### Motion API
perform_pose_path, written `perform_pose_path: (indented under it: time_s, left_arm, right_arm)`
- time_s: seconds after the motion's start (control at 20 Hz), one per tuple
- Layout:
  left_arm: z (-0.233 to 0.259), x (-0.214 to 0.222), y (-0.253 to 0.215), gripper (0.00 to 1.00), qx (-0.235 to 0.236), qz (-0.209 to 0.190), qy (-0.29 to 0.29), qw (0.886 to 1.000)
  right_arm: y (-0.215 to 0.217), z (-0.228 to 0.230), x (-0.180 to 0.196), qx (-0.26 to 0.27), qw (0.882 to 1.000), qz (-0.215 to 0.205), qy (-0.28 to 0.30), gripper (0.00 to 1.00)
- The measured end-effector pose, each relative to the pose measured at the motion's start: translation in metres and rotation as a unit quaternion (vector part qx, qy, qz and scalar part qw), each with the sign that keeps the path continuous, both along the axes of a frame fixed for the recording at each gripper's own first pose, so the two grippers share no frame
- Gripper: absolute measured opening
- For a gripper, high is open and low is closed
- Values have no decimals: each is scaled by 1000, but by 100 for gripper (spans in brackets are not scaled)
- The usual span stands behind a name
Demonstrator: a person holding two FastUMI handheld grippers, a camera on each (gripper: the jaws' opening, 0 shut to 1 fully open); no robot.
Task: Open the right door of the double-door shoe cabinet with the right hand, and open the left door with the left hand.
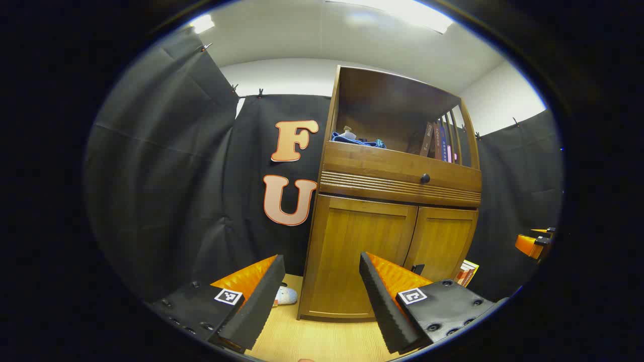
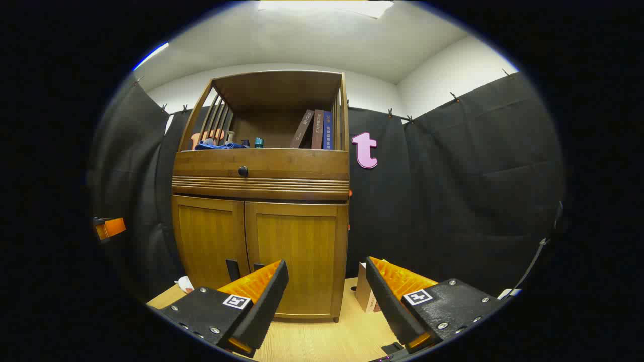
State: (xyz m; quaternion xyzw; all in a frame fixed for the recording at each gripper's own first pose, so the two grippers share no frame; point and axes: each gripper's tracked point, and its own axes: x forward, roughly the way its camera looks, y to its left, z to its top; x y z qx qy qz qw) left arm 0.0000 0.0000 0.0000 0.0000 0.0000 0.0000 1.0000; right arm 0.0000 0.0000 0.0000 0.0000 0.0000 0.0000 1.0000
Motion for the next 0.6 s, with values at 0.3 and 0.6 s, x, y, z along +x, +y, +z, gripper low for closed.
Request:
perform_pose_path:
  time_s: [0.3, 0.6]
  left_arm:
    - [-5, -3, -2, 94, 0, -3, 11, 1000]
    - [-4, -7, -2, 99, 5, -1, 11, 1000]
  right_arm:
    - [-4, -3, -10, 8, 1000, -5, 2, 94]
    - [-5, -6, -14, 14, 1000, -7, 1, 94]
